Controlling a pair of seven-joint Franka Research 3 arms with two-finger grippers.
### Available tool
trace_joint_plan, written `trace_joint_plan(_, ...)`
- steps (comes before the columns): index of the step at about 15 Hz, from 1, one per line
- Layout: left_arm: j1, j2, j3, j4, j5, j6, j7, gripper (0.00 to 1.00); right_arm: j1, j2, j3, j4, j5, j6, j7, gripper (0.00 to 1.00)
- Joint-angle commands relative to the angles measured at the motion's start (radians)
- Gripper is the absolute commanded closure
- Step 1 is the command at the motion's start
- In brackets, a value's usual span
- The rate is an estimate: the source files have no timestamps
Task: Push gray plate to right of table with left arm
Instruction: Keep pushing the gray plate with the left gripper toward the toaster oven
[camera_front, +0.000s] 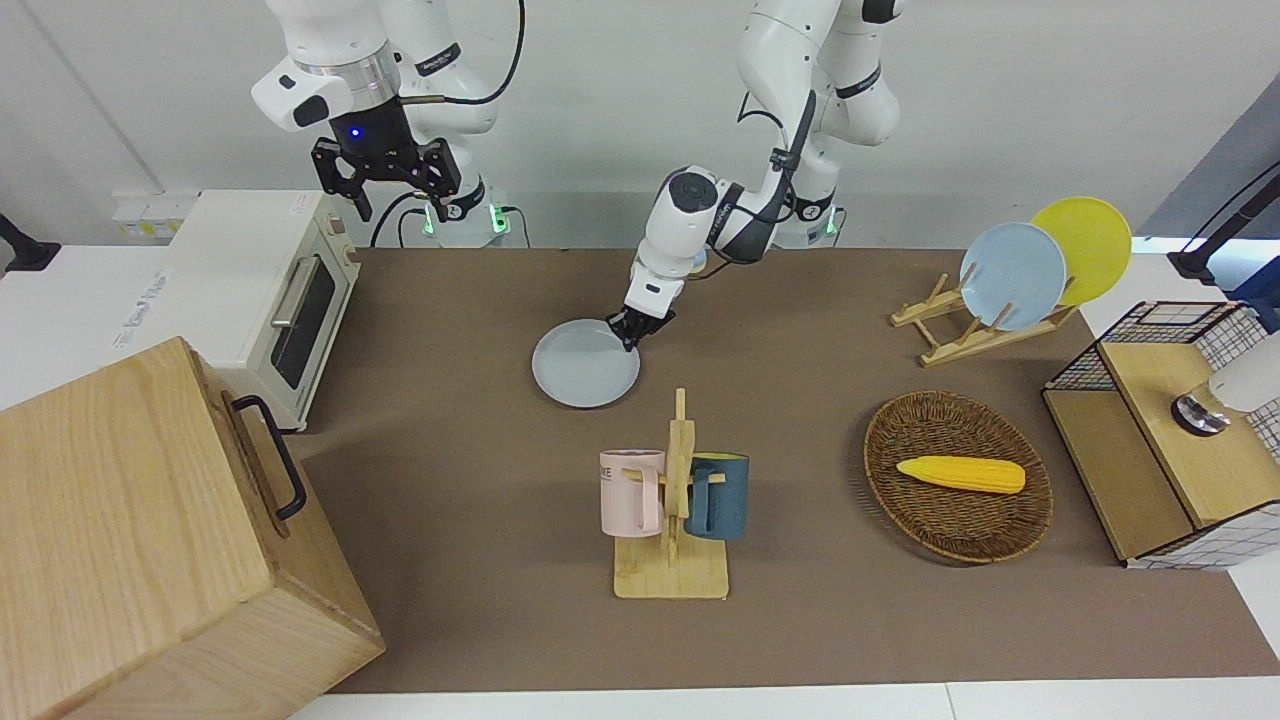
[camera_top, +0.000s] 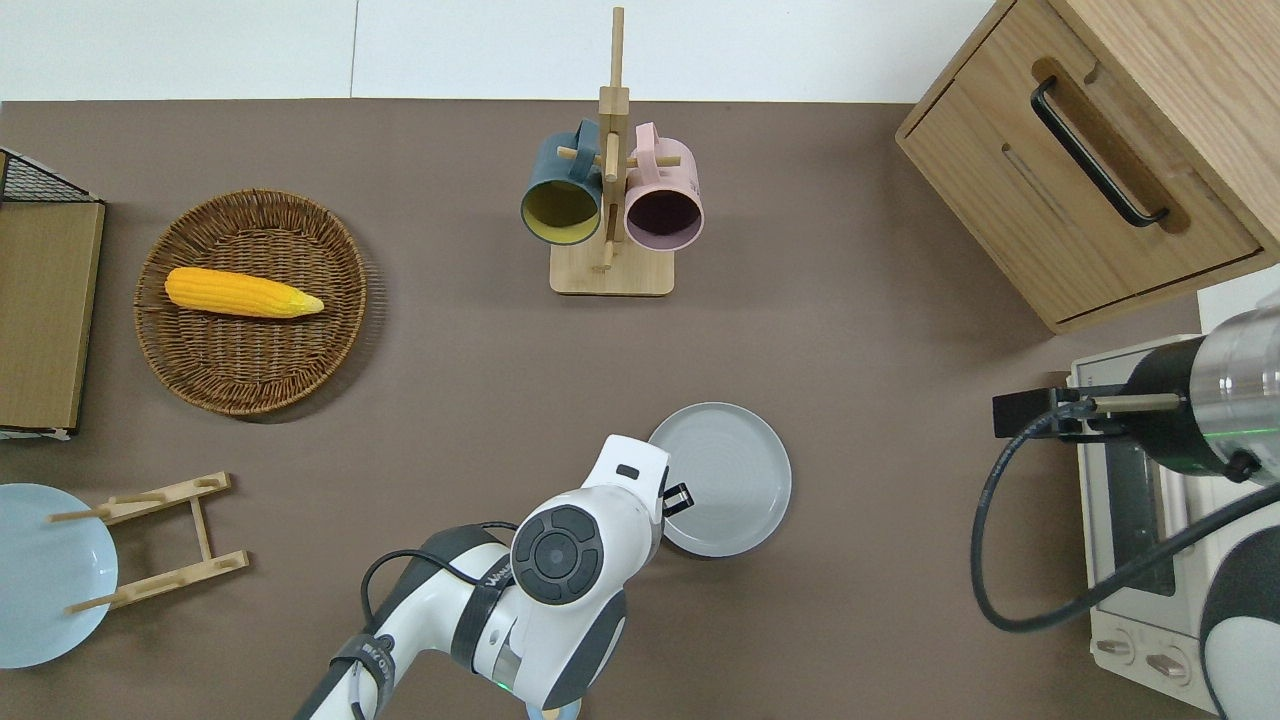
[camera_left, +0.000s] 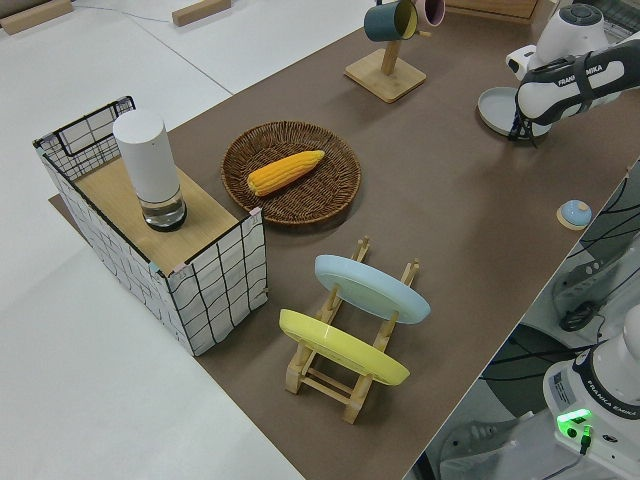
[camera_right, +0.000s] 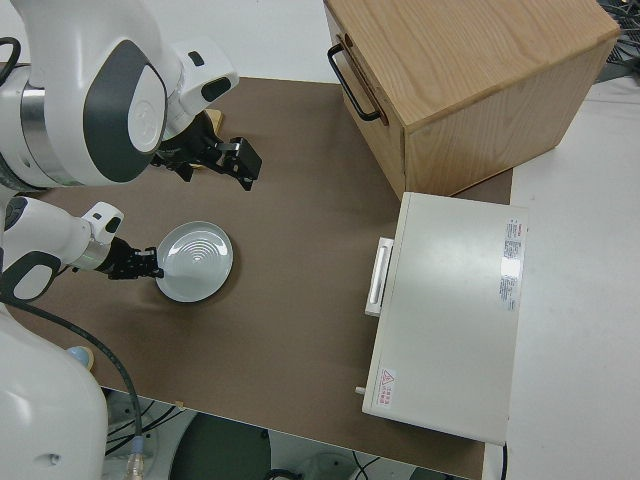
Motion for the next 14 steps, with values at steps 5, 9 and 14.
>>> trace_joint_plan(5,-0.033,0.067,0.032,0.057,-0.024,0.011,0.012,0.01,-0.024,-0.027,0.015,-0.027,0.021,0.0,0.01,0.005)
trace_joint_plan(9,0.037,-0.004,0.022,0.052,-0.018,-0.119,0.08,0.01,-0.024,-0.027,0.015,-0.027,0.021,0.0,0.01,0.005)
trace_joint_plan(14,0.165,-0.086,0.079,0.135,-0.013,-0.47,0.325,0.0,-0.024,-0.027,0.015,-0.027,0.021,0.0,0.01,0.005)
